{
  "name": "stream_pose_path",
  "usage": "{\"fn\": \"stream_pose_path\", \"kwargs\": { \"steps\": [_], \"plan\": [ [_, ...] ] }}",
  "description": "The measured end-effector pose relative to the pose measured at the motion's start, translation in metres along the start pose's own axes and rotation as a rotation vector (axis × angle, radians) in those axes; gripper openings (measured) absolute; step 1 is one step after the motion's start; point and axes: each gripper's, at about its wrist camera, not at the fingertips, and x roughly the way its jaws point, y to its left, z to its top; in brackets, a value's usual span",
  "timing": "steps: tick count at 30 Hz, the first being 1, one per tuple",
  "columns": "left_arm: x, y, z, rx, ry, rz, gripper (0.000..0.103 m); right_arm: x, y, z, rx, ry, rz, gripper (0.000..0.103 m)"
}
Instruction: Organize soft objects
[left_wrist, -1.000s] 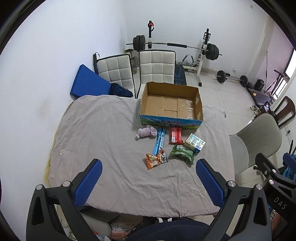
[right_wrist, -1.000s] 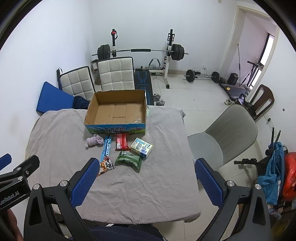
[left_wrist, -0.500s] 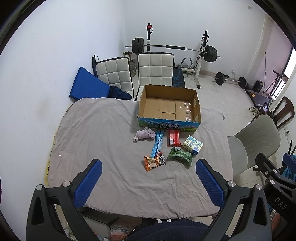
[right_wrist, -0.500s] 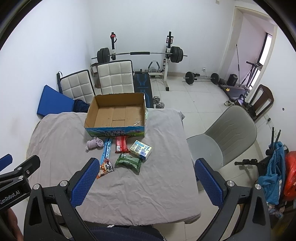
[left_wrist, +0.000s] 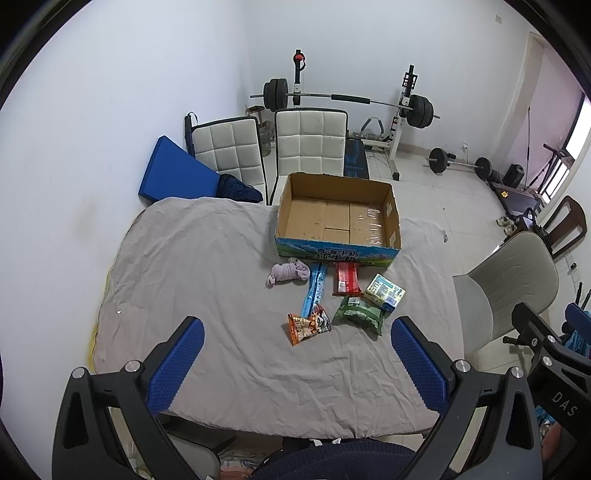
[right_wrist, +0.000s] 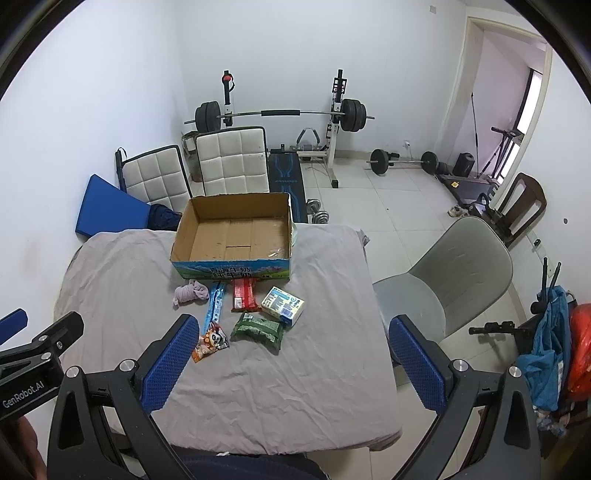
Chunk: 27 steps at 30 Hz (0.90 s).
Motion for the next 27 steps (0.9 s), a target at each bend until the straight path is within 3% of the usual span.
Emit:
{"fn": "stream_pose_path", "kwargs": {
  "steps": [8,13,20,27],
  "plan": [
    [0.005,0.0,0.0,0.001,0.01,-0.004,0.103,0.001,-0.001,0.001,0.0,0.007,0.015,0.103],
    [0.033,0.006,0.009,-0.011,0.031,-0.003,0.103,0.03,-0.012,0.005,0.039,0.067,0.045,0.103],
    [0.121,0.019,0.019,-0.001,0.138,0.068,0.103,0.14,-0.026,0.008,0.024,0.257,0.105,0.103],
    [0.225,0.019,0.005,0.024,0.297,0.118,0.103,0.286,0.009,-0.015,-0.277,0.443,0.115,0.103]
  ]
}}
